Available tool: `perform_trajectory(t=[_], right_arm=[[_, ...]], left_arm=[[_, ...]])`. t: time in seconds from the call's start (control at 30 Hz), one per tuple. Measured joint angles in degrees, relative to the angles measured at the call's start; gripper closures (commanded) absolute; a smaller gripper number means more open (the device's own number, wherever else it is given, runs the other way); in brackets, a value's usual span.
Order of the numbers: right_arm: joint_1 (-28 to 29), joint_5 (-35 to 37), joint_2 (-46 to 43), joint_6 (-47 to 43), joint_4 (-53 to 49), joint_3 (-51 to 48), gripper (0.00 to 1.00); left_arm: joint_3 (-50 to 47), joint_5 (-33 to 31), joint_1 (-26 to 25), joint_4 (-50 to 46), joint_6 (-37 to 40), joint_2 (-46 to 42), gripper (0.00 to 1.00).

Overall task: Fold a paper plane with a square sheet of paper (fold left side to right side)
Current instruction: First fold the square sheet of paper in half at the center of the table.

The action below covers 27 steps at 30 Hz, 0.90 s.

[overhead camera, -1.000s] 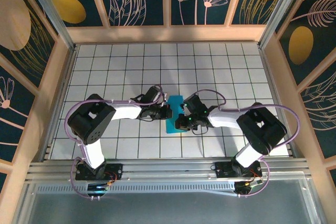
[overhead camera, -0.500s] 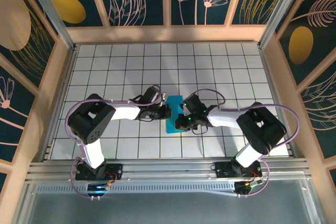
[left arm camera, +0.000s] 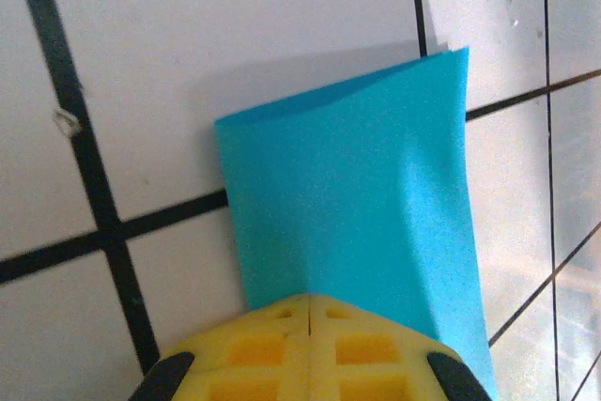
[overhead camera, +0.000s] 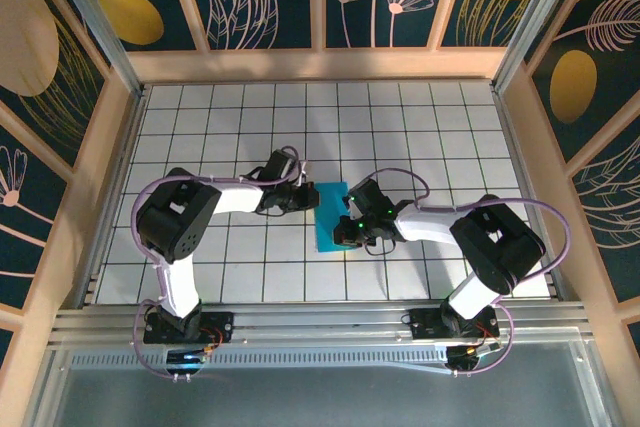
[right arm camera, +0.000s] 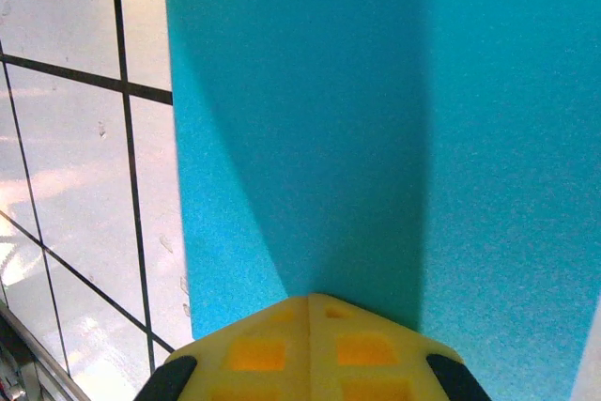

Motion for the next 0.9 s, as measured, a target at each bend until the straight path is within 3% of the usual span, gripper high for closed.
perform_trajectory(t=[0.9], right_arm=[[-0.02, 1.92, 0.37, 0.04, 1.38, 0.31, 1.00]], left_arm=[[11.96, 0.81, 4.00, -3.93, 1.79, 7.82, 1.00]])
